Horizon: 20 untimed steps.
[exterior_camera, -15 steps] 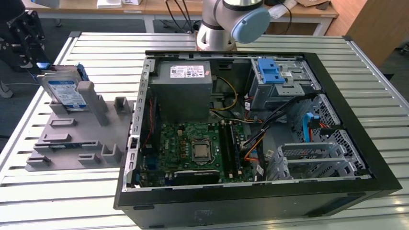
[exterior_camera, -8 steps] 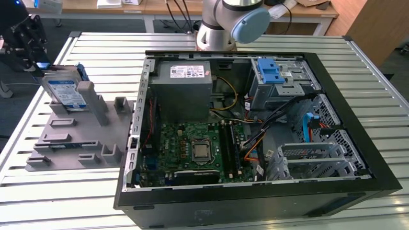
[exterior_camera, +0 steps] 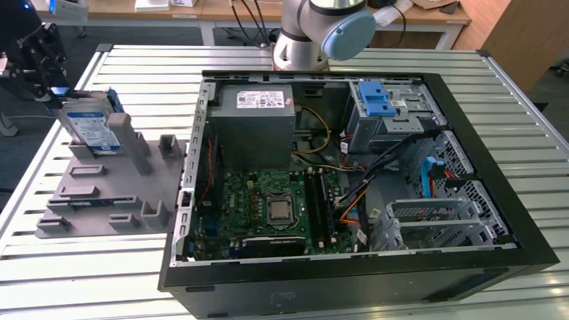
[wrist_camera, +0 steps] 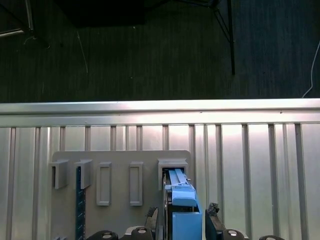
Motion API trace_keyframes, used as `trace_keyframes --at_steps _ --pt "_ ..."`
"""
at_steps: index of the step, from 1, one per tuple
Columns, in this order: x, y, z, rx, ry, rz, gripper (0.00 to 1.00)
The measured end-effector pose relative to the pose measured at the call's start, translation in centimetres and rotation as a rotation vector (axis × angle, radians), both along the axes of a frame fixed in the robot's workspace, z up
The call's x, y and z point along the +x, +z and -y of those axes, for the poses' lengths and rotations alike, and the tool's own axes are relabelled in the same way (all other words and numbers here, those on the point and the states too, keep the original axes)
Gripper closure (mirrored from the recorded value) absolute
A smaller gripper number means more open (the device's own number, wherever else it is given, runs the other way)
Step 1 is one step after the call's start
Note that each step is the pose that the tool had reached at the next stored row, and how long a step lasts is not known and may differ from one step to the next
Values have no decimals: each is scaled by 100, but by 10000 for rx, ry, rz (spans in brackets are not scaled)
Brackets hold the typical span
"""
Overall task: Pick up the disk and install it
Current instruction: 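Pick up the disk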
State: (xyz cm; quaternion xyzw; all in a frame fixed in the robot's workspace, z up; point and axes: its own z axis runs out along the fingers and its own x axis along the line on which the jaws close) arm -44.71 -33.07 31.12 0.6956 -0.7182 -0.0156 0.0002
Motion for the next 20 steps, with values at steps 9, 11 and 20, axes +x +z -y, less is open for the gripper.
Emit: trace_keyframes --at_steps 9,11,20 --pt "-3 -52 0 1 0 1 51" --pt "-6 -82 0 1 0 1 51" --pt "-28 -137 0 11 66 -1 51"
